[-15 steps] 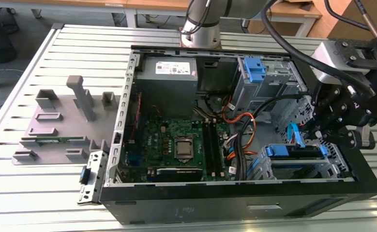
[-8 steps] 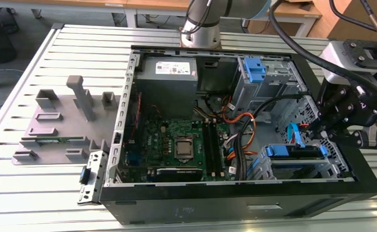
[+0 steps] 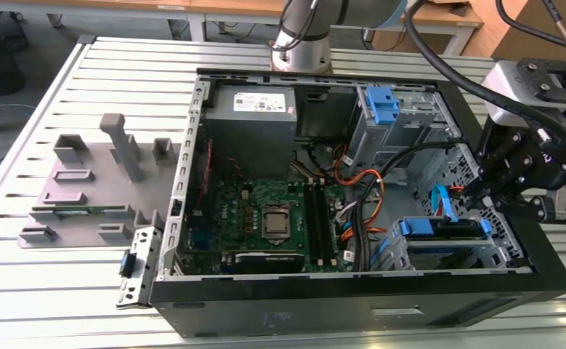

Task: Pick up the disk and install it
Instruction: 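Insert the second disk wire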

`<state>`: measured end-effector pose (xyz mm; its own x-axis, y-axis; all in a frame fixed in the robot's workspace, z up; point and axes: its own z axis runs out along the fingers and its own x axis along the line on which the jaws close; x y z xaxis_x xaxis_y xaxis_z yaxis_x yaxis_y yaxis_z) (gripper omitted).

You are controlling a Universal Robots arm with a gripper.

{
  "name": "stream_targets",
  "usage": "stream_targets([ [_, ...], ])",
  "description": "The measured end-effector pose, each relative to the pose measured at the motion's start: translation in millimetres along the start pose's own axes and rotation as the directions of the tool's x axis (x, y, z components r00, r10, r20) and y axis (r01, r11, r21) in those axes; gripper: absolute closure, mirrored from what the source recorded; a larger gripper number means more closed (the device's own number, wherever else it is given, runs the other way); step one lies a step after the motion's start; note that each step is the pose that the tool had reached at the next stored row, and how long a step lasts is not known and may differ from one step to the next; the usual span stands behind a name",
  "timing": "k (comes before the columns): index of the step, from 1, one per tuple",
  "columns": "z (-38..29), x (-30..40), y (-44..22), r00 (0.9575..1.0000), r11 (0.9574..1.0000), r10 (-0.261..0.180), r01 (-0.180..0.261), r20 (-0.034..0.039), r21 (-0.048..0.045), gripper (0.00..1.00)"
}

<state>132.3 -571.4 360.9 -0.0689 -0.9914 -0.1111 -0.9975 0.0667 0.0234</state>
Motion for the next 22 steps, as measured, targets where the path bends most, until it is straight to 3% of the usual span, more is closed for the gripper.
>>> stream_targets([
  [10, -0.1, -1.8, -1.3, 1.0, 1.0, 0.0, 0.0, -0.0001, 0.0, 0.76],
  [22, 1.7, -3.7, -10.6, 0.9997, 0.9997, -0.025, 0.025, -0.0006, -0.0027, 0.76],
])
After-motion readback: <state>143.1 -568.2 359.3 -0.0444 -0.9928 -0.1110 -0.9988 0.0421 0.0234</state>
